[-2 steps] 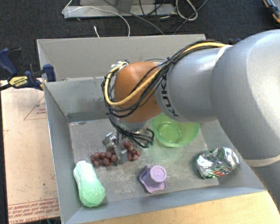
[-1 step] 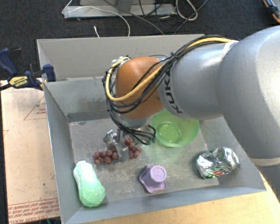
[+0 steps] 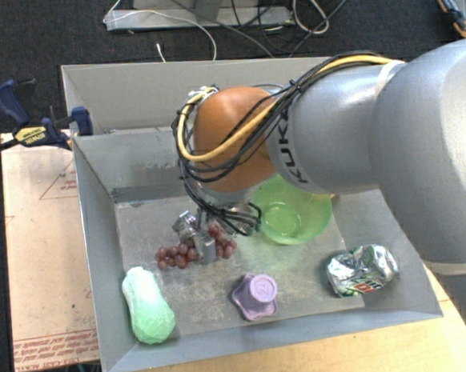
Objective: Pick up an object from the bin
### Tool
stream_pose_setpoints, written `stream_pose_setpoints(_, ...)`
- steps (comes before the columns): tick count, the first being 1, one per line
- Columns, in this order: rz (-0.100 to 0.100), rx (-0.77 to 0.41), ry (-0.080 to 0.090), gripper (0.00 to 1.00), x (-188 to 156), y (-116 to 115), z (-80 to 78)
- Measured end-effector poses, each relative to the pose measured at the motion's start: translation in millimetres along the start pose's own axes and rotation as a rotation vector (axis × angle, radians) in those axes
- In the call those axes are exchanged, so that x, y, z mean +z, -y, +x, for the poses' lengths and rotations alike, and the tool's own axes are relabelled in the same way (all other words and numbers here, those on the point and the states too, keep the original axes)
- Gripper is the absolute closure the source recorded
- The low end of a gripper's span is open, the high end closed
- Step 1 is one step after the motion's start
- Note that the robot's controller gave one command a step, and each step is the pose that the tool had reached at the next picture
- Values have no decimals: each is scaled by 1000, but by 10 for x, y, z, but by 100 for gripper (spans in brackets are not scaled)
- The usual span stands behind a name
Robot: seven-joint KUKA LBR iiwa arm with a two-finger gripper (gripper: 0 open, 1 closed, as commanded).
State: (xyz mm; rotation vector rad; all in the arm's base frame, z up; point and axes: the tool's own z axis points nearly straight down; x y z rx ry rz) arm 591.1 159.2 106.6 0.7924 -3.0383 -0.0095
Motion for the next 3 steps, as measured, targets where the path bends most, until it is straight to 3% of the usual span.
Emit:
stream_pose_setpoints(2,-1,1,1,100,-295,-9,-3)
stream_pose_setpoints(3,-2,2,0,100,-644,-16,0)
